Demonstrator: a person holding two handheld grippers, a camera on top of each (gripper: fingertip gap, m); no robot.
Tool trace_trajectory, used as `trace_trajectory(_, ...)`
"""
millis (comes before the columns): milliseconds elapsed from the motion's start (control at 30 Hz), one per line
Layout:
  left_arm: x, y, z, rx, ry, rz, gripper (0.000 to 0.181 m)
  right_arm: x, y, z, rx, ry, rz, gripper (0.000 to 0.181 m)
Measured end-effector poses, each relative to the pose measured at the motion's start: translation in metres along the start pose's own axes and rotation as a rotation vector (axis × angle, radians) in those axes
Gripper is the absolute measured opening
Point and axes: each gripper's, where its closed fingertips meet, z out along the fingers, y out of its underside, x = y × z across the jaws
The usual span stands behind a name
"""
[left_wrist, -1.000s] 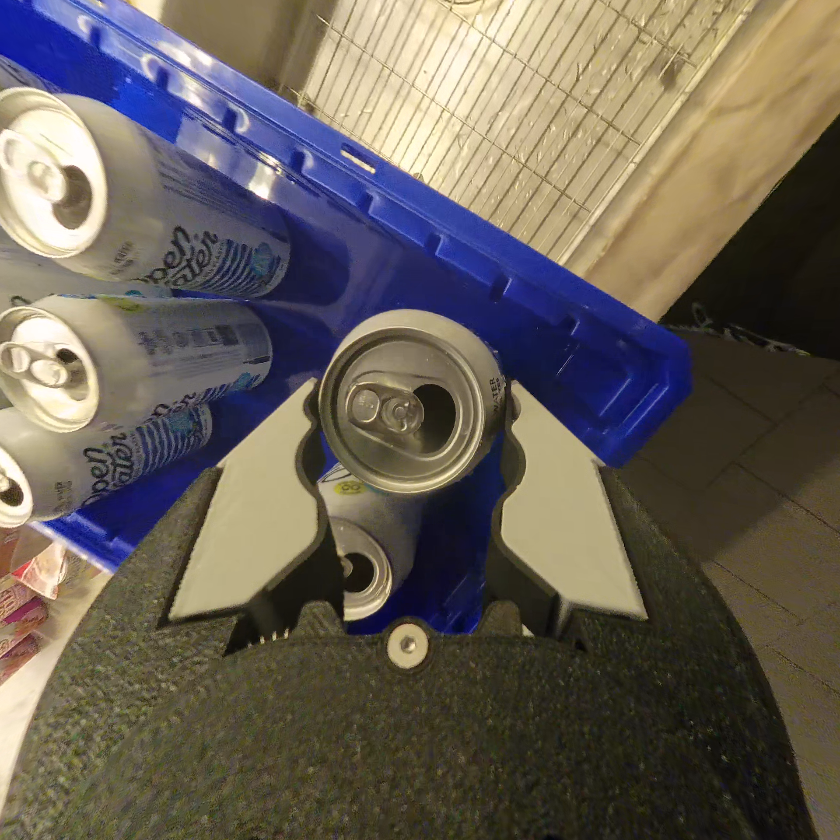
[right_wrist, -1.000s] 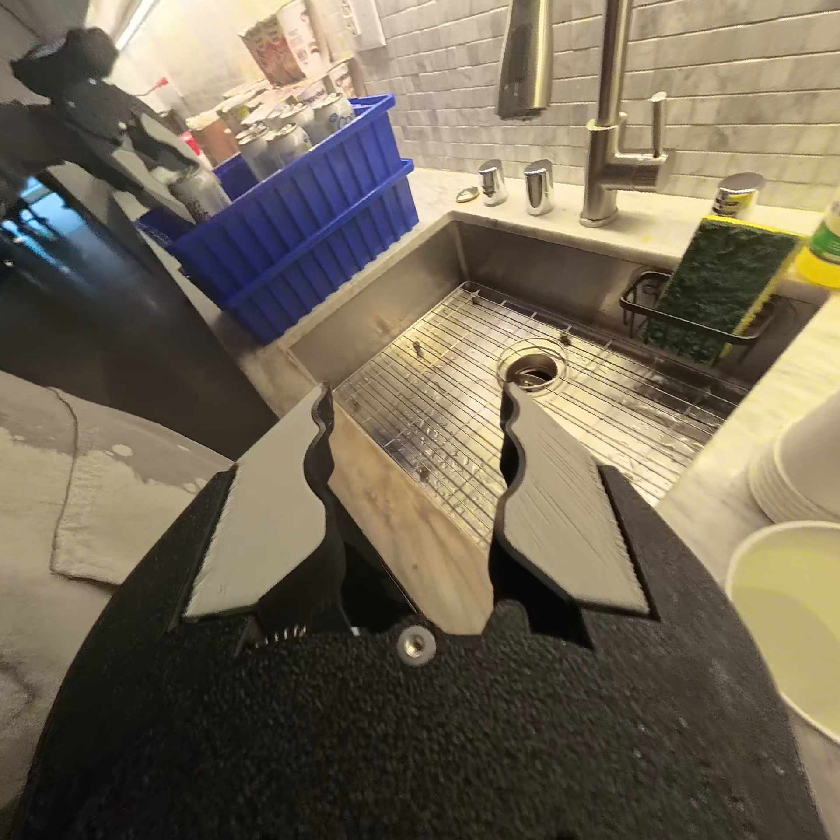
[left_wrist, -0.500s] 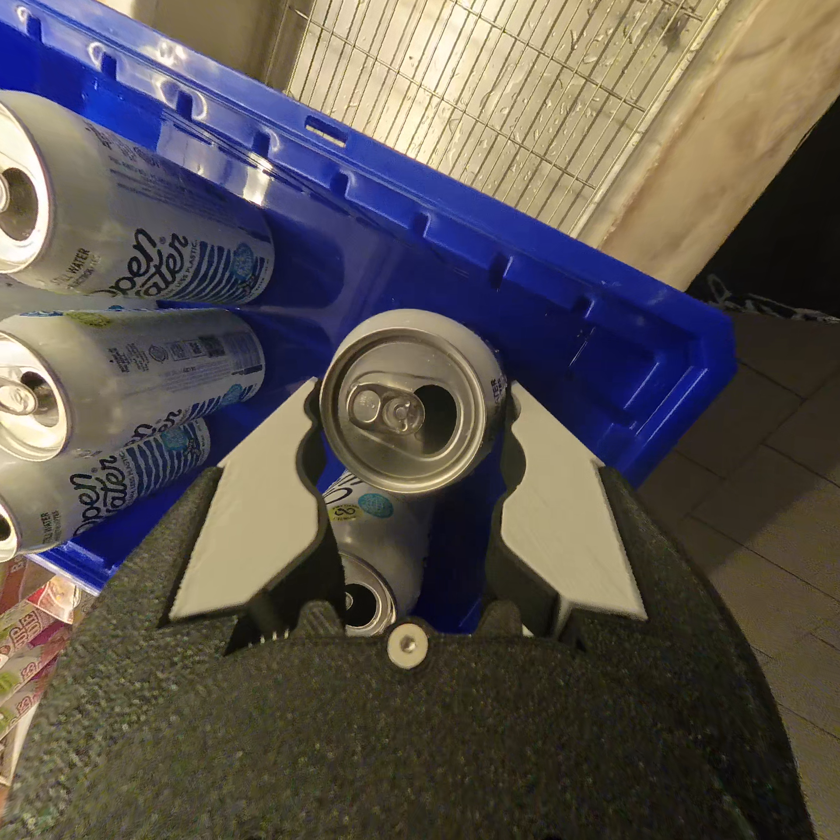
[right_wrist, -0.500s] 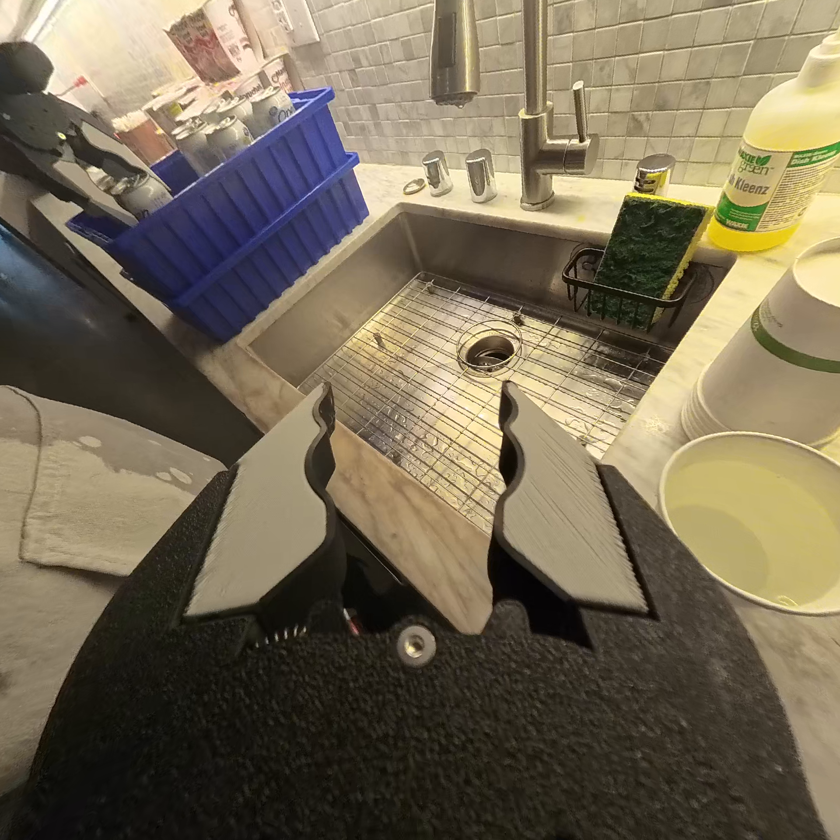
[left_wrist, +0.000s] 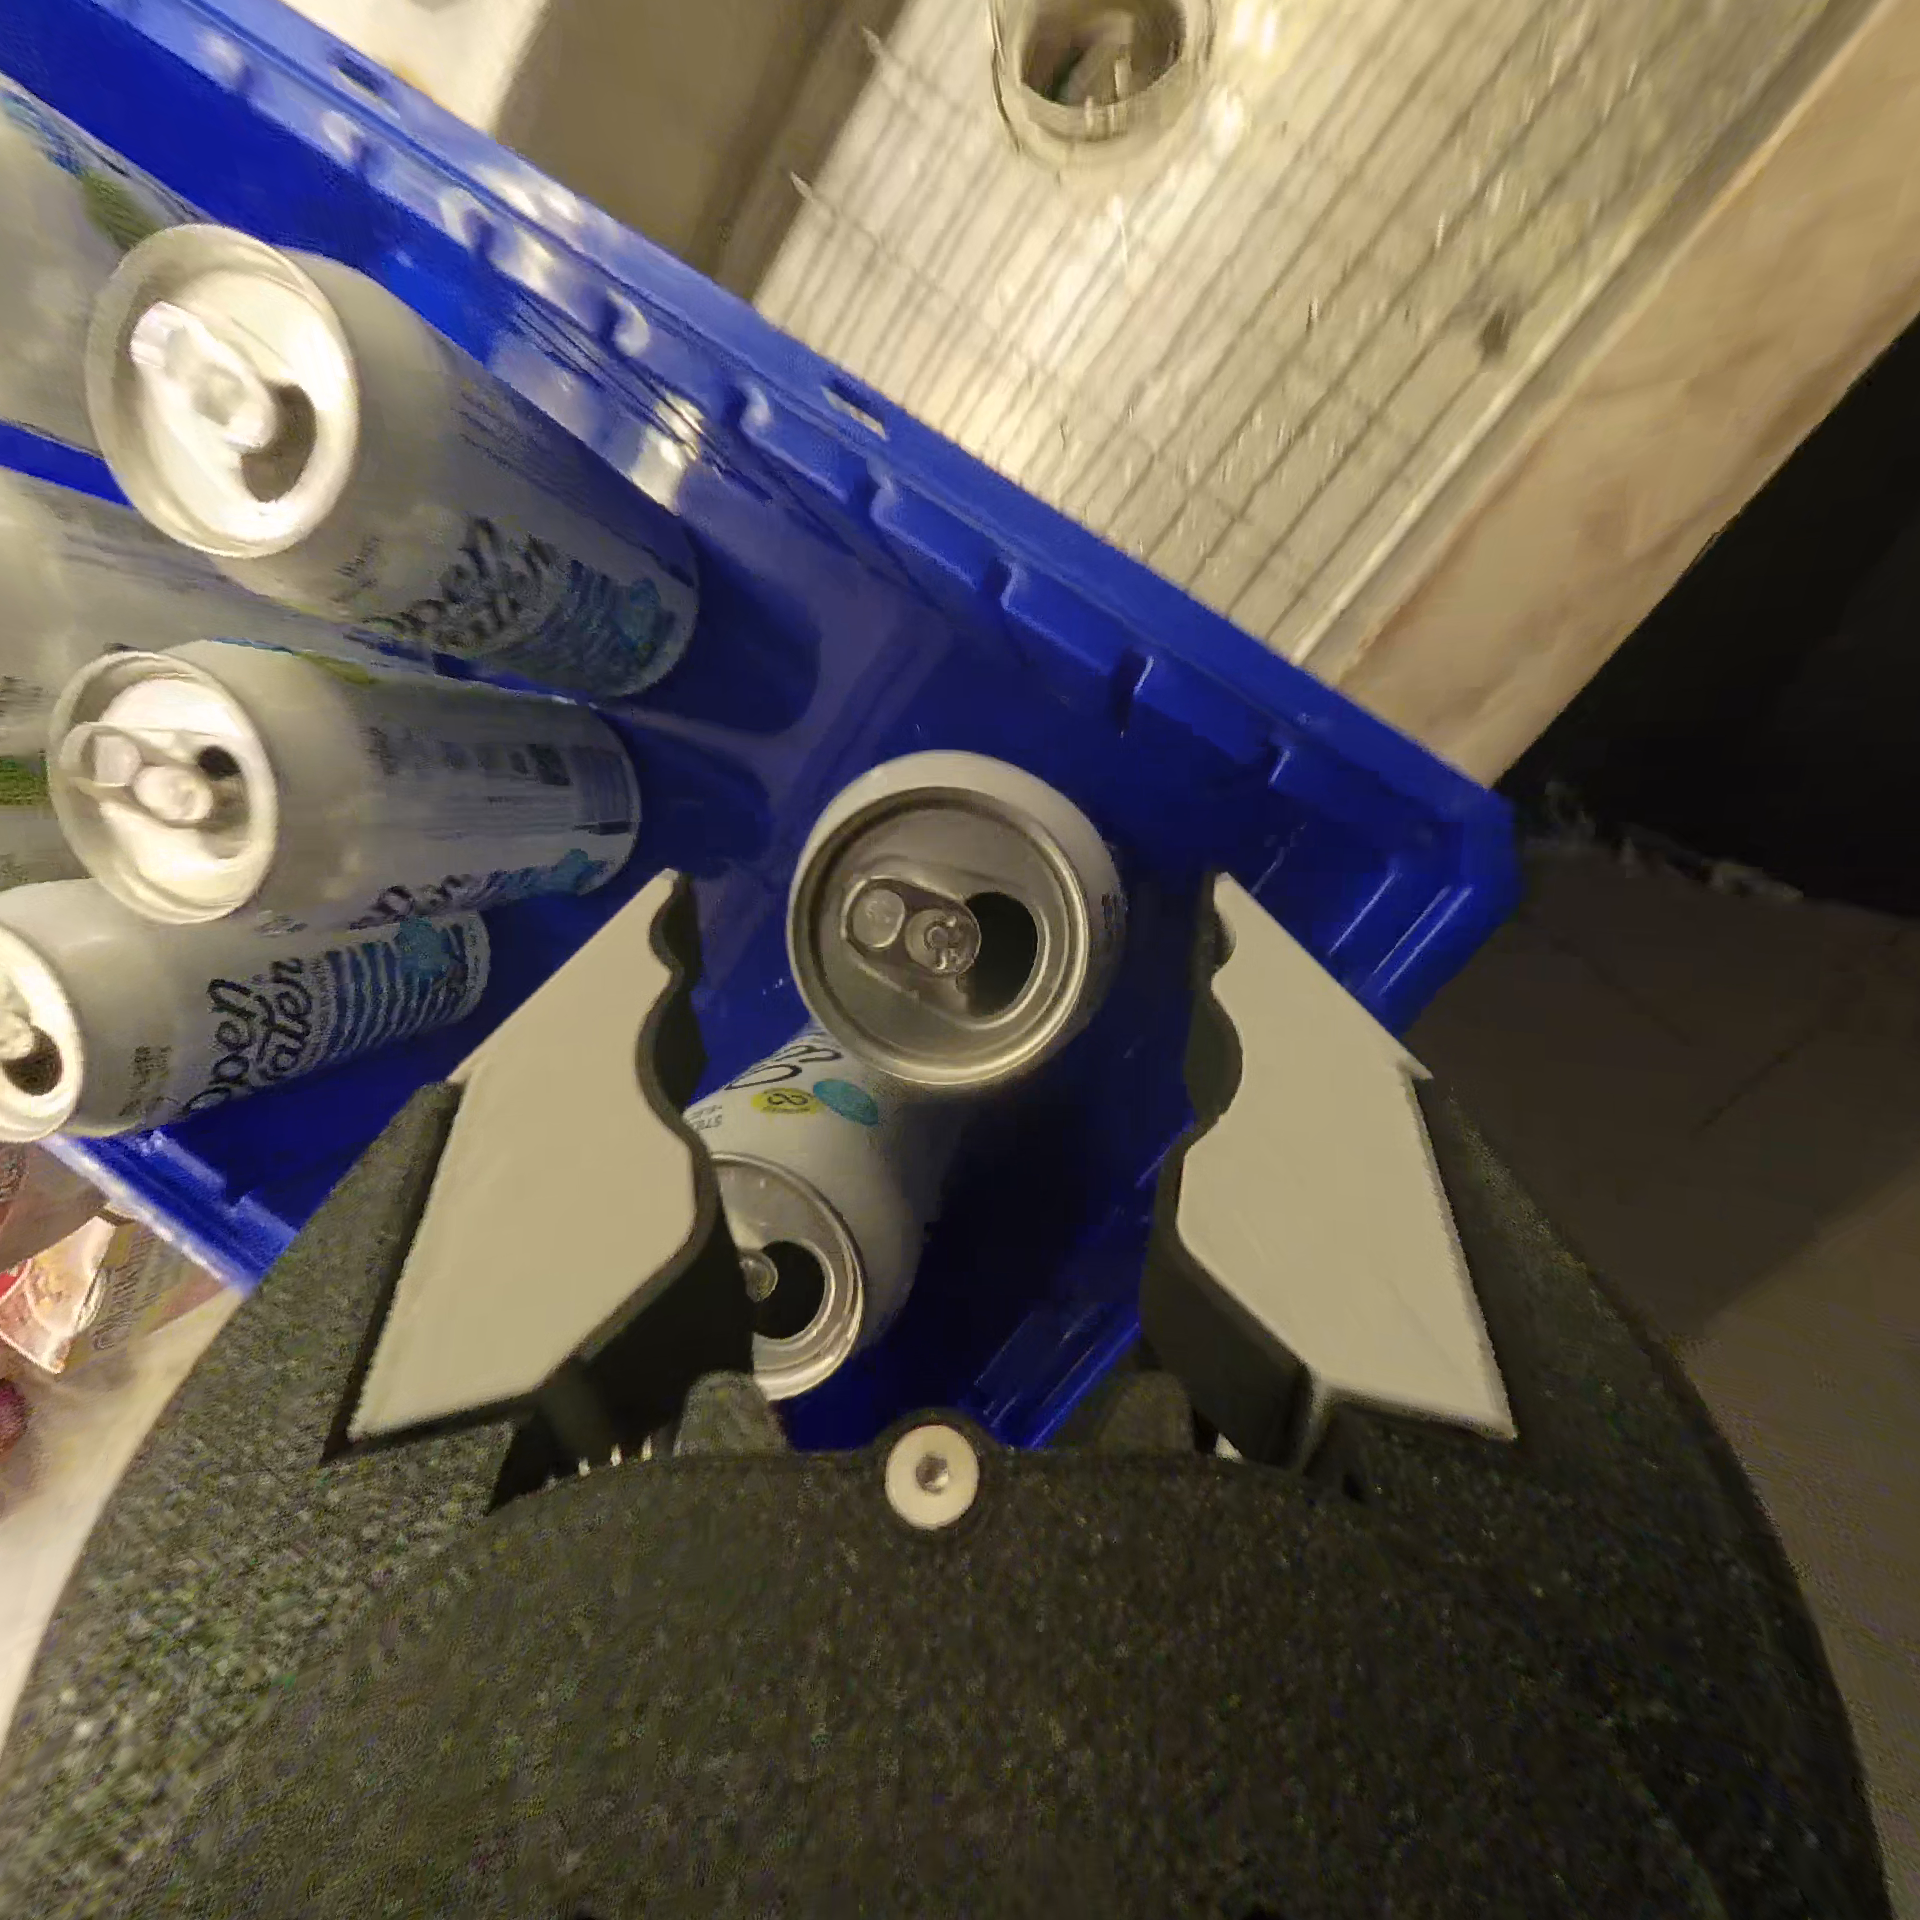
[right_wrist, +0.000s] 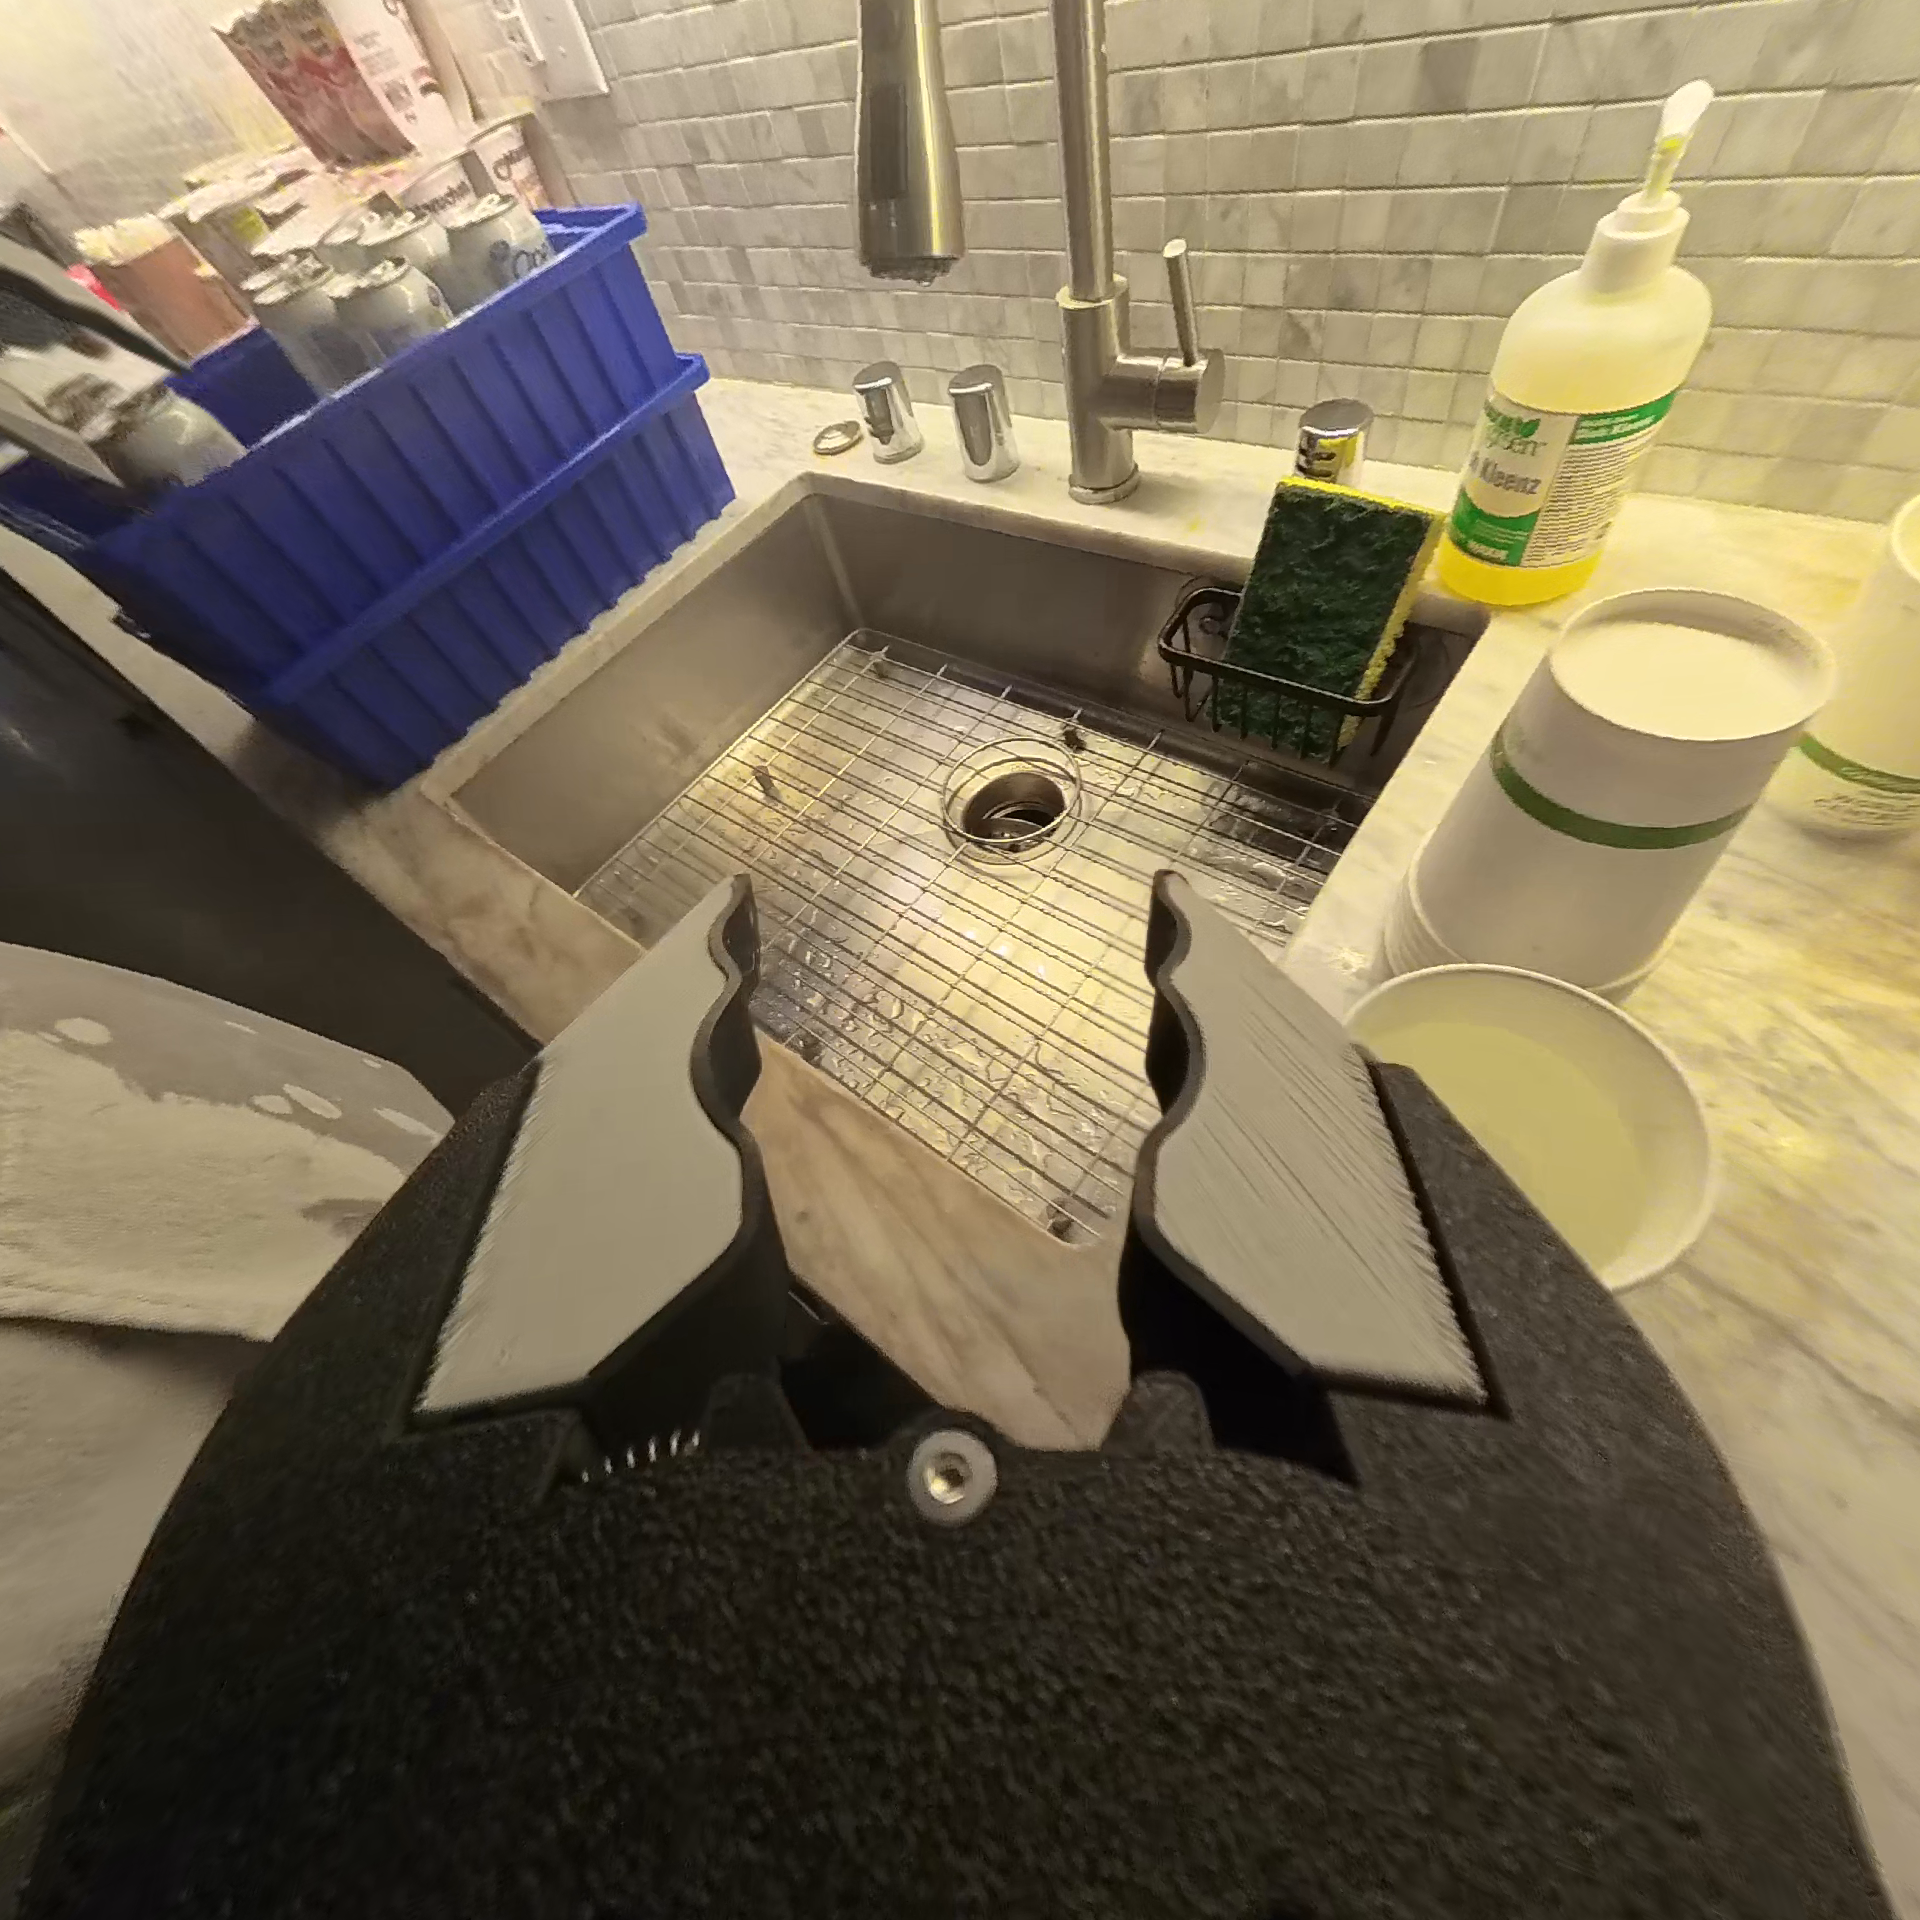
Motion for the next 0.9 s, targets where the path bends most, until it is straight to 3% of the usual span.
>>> trace_trajectory(33, -0.002, -0.008, -0.009, 0.052, -0.012, -0.027, 0.096, 0.003, -0.001, -0.002, 0.002, 0.015, -0.005, 0.075)
trace_trajectory(167, -0.017, -0.051, -0.052, 0.345, -0.108, -0.159, 0.091, 0.03, -0.003, -0.013, 0.013, 0.138, -0.043, 0.078)
trace_trajectory(267, -0.015, -0.087, -0.08, 0.557, -0.178, -0.231, 0.088, 0.066, 0.001, -0.025, 0.04, 0.309, -0.06, 0.091)
trace_trajectory(400, 0.012, -0.133, -0.097, 0.77, -0.213, -0.27, 0.089, 0.11, 0.039, -0.028, 0.028, 0.506, -0.024, 0.117)
trace_trajectory(633, 0.084, -0.208, -0.073, 0.968, -0.124, -0.32, 0.089, 0.134, 0.102, 0.004, 0.03, 0.664, 0.038, 0.126)
trace_trajectory(900, 0.143, -0.255, -0.023, 0.998, -0.008, -0.362, 0.087, 0.16, 0.106, 0.036, 0.1, 0.717, 0.103, 0.12)
